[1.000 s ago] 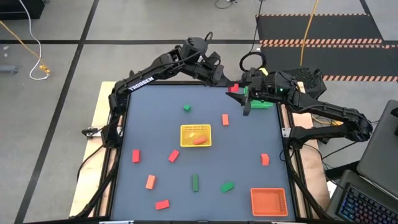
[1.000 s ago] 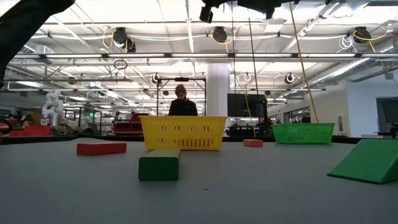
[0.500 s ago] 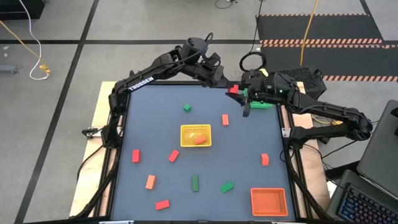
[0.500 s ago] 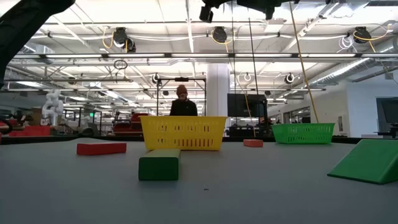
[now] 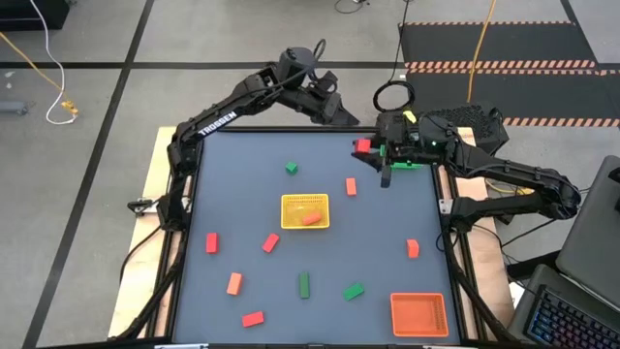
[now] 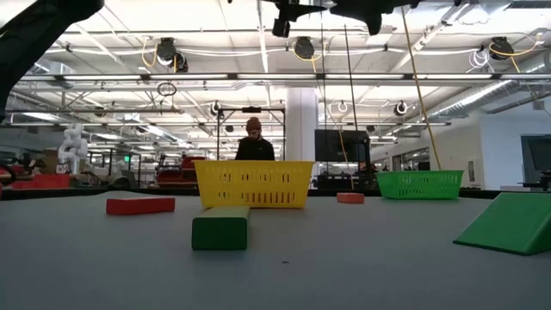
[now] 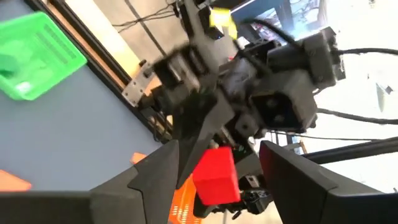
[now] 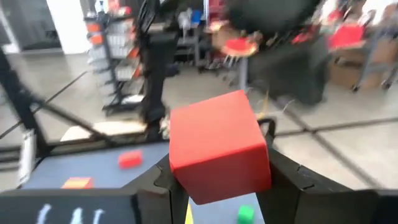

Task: Sort & place blocks by color
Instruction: Put the red block into the orange basket

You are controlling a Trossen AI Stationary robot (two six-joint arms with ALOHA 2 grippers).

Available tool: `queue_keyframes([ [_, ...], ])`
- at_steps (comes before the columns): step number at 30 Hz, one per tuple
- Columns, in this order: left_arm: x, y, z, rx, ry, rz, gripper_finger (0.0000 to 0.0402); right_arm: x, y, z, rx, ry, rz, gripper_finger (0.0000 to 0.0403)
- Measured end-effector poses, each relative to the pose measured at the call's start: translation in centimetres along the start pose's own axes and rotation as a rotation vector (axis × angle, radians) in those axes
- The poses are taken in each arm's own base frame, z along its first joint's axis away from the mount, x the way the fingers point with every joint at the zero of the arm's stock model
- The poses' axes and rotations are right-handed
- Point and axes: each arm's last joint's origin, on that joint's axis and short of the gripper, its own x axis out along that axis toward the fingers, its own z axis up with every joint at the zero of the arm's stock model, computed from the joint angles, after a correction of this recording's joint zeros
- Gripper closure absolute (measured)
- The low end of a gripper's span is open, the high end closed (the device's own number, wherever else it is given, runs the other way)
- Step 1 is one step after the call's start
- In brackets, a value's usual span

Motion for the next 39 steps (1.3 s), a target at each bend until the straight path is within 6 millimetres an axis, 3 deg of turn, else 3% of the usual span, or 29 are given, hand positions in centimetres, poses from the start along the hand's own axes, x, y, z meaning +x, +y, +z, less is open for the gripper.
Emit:
queue_keyframes([
  [9,-3.8,-1.1,1.0,0.166,-0.058,-0.014,0.0187,-1.6,1.4,0.1,0.059,0.04,0.076,0.0269],
  [16,-5.1,-2.9,0.4,0.285,-0.096,-0.011,0.0188,-3.8,2.8,-0.1,0.442,0.153,0.259,0.0269],
  [28,-3.3,-4.3,-1.6,0.348,-0.028,-0.024,0.0188,-6.7,6.2,-3.3,0.853,0.727,0.483,0.0269],
  [34,-2.2,-4.9,-3.1,0.35,0.044,-0.023,0.0188,-7.7,8.3,-5.3,1.081,1.156,0.456,0.0269],
  [39,-1.8,-5.0,-4.0,0.362,0.095,-0.007,0.0188,-7.5,10.4,-5.8,1.21,1.373,0.409,0.0268],
])
